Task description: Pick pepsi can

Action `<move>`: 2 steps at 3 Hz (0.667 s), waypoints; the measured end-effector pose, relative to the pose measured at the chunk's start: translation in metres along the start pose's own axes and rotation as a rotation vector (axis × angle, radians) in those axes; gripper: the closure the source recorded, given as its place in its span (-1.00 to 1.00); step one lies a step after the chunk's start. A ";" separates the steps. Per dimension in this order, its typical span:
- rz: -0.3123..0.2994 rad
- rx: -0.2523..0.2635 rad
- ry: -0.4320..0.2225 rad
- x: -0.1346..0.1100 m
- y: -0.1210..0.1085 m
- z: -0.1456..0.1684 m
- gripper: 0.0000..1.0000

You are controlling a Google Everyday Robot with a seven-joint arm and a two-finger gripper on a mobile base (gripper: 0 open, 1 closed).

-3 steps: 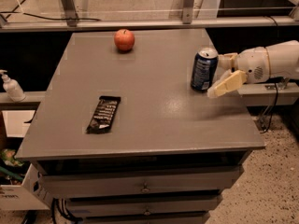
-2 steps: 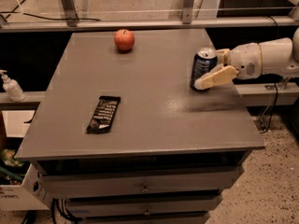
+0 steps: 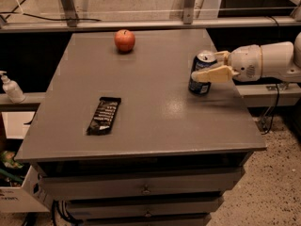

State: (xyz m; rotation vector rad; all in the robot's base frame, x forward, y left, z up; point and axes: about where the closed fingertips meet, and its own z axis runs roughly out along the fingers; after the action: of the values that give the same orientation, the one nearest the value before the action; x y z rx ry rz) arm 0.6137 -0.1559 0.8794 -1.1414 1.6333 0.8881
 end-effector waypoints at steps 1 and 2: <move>0.015 0.013 -0.038 -0.014 0.006 -0.007 0.76; 0.020 0.004 -0.095 -0.053 0.026 -0.012 1.00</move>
Offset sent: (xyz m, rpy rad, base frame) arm -0.0399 0.0231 0.1112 0.1672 -0.0307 -0.0184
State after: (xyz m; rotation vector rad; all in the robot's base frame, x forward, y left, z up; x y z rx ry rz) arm 0.5936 -0.1434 0.9350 -1.0659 1.5711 0.9375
